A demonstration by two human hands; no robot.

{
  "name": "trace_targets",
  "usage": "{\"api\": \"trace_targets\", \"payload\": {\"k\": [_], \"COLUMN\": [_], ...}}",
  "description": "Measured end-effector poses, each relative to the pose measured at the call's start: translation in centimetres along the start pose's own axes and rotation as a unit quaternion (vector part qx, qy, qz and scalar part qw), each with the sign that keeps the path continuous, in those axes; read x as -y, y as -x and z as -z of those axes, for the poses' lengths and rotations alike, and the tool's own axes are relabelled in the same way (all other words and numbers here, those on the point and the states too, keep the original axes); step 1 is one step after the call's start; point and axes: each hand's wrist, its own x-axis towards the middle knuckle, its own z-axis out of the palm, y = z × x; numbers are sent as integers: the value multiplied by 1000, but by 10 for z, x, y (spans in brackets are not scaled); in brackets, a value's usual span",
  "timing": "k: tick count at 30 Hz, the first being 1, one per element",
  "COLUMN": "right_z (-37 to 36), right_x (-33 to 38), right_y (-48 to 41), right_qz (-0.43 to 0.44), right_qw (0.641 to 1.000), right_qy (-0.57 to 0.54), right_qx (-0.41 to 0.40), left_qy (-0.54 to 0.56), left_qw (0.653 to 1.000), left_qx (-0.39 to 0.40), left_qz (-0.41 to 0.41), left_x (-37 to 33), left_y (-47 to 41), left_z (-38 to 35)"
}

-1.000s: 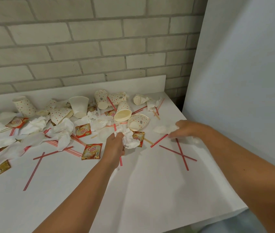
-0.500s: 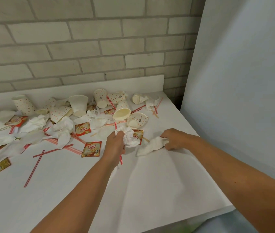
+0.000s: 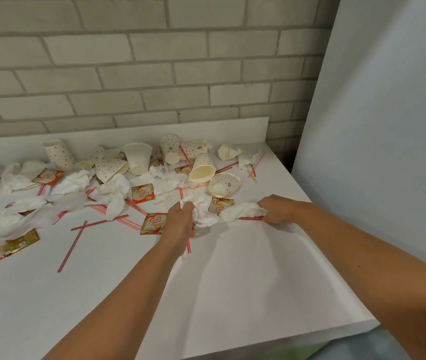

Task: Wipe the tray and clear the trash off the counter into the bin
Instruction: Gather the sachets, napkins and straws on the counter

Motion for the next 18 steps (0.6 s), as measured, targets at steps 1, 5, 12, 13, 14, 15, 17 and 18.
{"api": "trace_targets", "payload": {"k": [1,5,12,13,14,15,17,18], "right_z": [0,-2,-9,-12,-14,-18,-23,-25], "right_x": [1,10,29,36,43,52,70,83], "right_y": [1,9,24,26,27,29,34,36], "right_qz": [-7,-11,11,18,24,33,56,67], "right_qw": [1000,1000,999,999,998,998,997,996], "right_qy": [2,-1,23,35,43,44,24,11], "right_qx": [9,28,34,37,41,44,47,49], "left_qy": [6,16,23,23,24,23,19,18], "left_qw": [1000,1000,1000,1000,1000,1000,1000,999], "left_qx": [1,3,11,11,10,10,17,20], "left_qz": [-2,-14,-5,-6,-6,-7,-13,-18], "left_x": [1,1,10,12,13,15,17,18], "left_y": [0,3,8,9,9,10,12,14], "left_z": [1,3,23,28,33,40,52,60]}}
